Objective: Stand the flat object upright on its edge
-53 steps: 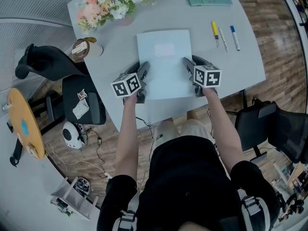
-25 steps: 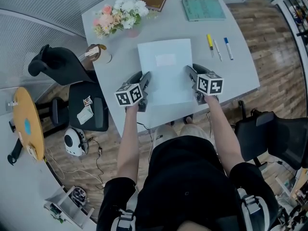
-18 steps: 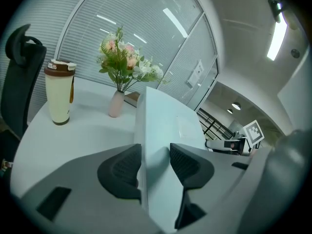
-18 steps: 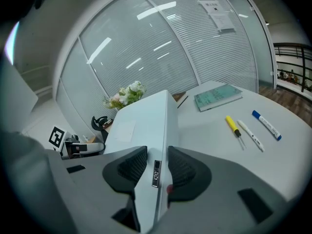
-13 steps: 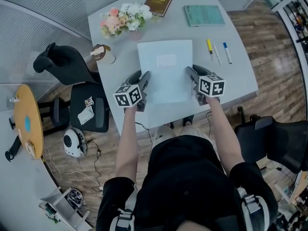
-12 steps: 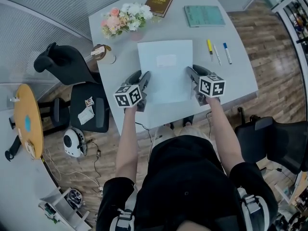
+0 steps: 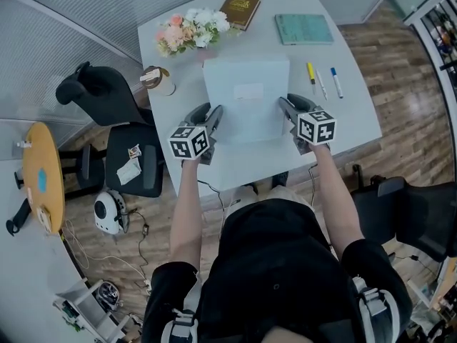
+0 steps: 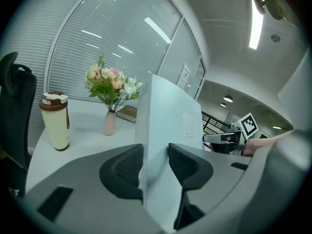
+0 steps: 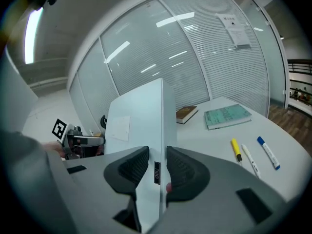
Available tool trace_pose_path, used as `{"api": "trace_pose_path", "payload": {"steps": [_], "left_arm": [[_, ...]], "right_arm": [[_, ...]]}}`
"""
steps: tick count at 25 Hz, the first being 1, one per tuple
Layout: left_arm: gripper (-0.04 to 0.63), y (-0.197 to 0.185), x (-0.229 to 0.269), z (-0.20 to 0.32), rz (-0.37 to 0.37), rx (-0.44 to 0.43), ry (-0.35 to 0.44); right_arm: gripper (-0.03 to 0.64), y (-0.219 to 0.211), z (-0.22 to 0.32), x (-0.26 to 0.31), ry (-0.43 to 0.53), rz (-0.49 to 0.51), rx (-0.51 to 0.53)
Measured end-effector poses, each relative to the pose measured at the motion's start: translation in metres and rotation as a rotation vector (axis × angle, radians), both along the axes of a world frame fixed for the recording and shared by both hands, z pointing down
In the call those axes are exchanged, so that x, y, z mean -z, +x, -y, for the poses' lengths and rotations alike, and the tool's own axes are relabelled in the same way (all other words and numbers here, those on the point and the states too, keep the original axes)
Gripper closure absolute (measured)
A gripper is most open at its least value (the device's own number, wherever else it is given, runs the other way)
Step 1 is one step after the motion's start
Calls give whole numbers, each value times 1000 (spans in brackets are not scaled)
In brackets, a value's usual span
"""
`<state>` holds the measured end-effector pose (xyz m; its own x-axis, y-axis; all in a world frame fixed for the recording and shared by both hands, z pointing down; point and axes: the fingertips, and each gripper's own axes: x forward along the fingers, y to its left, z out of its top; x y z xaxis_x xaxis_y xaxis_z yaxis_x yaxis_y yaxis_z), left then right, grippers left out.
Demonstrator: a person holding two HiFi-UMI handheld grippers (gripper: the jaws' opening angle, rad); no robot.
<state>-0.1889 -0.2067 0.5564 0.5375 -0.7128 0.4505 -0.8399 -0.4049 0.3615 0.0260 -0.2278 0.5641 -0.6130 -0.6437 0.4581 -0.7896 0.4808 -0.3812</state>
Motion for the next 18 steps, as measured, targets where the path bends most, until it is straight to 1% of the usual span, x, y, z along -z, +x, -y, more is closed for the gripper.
{"api": "trace_pose_path", "payload": {"steps": [4, 7, 13, 18], "left_arm": [[423, 3, 6, 1, 16, -3, 27], [426, 4, 10, 3, 21, 2, 53], [434, 3, 18, 6, 44, 21, 144], [440, 0, 10, 8, 70, 35, 171]], "right_arm": [[486, 4, 5, 10, 39, -26, 7], [488, 5, 8, 15, 67, -22, 7], [491, 5, 10, 20, 131, -15, 14], [494, 1, 15, 20, 184, -54, 28]]}}
